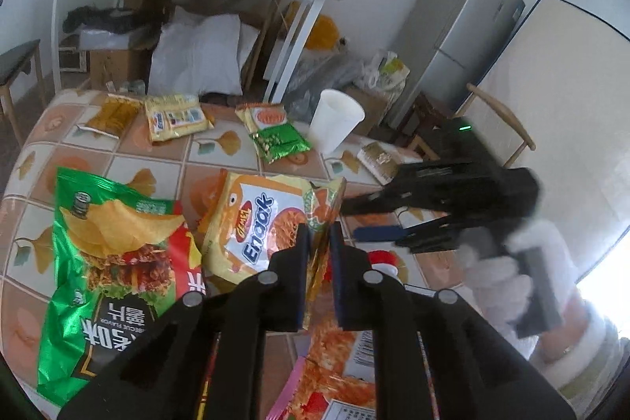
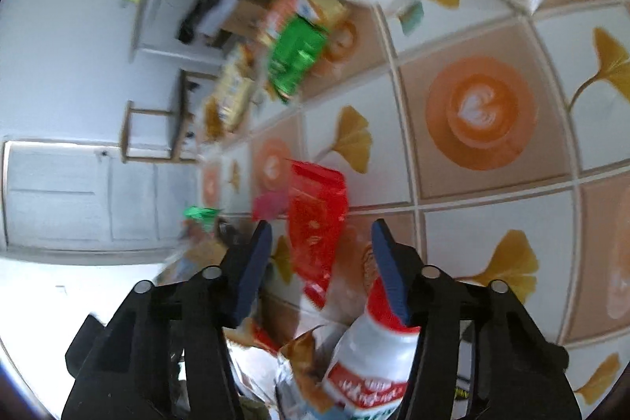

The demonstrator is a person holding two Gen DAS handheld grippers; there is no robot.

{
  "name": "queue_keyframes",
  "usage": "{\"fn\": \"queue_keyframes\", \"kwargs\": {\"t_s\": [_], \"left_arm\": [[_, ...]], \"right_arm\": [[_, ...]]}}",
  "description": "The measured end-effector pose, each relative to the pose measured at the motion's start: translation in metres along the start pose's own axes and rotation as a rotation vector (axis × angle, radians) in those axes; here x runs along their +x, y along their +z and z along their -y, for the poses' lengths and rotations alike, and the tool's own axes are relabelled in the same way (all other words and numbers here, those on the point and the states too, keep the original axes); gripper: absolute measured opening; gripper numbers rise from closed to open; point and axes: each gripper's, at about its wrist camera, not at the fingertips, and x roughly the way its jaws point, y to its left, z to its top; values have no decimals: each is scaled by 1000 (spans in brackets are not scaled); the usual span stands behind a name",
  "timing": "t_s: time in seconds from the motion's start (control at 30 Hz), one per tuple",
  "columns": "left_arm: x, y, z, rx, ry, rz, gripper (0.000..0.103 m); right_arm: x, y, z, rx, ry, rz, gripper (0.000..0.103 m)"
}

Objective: Collect trash
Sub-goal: 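Grasp the yellow Enaak packet with the left gripper while the right gripper grasps a red packet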

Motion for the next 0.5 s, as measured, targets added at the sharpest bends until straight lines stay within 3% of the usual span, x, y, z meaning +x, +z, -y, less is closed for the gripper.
{"fn": "queue_keyframes", "kwargs": {"t_s": [0.27,0.4,0.5], "left_arm": [[-14,-6,0,-2,0,30,10],[-17,-6,-1,-16,-5,43,10],[-22,-5,-2,-23,-9,58,10]], "right_arm": [[31,0,-7,-16,-75,-72,33],[38,0,-8,-17,-92,-80,9],[36,-2,-6,-23,-87,-55,5]]}}
